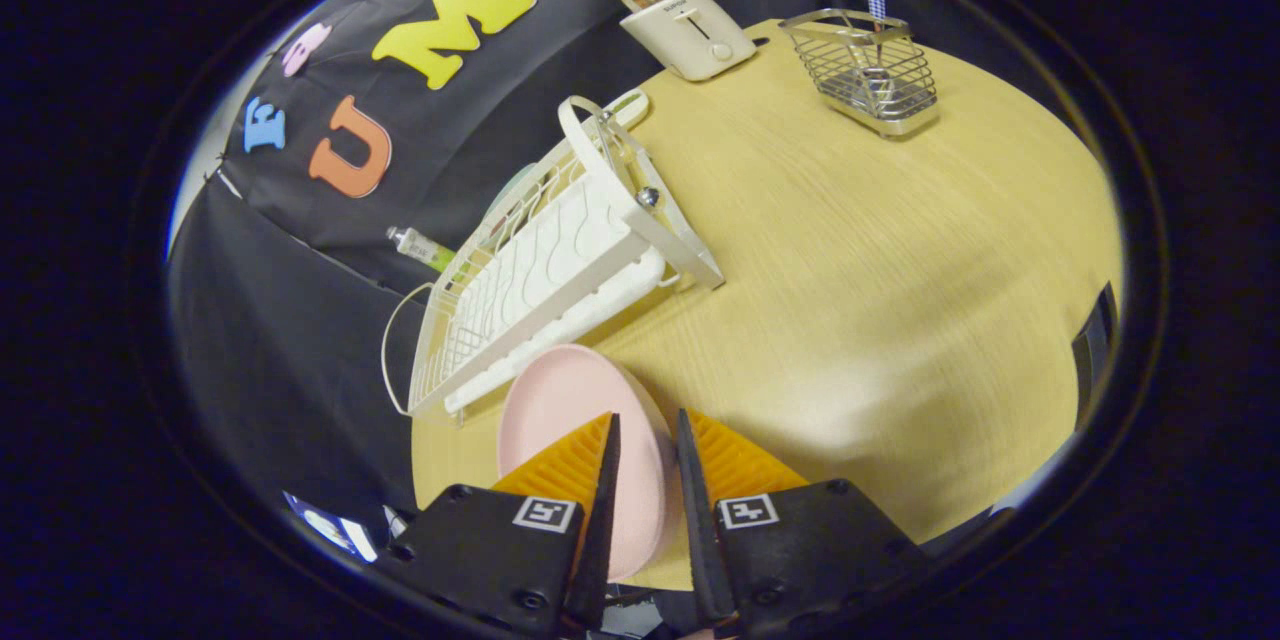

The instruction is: Take the plate from the dish rack, then take the spoon from the basket and place it into the plate.

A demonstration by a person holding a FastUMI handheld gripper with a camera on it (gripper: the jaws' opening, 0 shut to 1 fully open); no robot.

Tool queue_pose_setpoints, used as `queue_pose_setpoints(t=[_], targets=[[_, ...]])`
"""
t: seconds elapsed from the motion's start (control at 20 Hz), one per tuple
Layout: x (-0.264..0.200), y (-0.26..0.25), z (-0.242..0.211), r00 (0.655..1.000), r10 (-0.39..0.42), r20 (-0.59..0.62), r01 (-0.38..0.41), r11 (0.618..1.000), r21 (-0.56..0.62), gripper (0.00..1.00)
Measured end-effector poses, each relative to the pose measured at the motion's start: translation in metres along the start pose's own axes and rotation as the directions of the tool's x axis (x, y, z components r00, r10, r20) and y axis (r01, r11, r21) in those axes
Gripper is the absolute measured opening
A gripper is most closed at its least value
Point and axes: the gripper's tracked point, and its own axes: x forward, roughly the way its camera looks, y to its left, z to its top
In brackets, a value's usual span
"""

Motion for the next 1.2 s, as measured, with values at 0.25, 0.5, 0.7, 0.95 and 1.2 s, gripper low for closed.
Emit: queue_pose_setpoints(t=[0.25,0.5,0.7,0.95,1.2], targets=[[-0.006,0.005,0.005,0.999,0.025,0.046,-0.021,0.997,-0.077,0.42],[-0.035,0.0,0.014,0.986,0.019,0.164,0.015,0.979,-0.204,0.62],[-0.076,-0.015,0.039,0.931,-0.025,0.365,0.152,0.934,-0.324,0.73],[-0.139,-0.039,0.078,0.787,-0.044,0.615,0.359,0.845,-0.398,0.87],[-0.188,-0.076,0.116,0.66,-0.04,0.75,0.467,0.804,-0.368,0.93]])
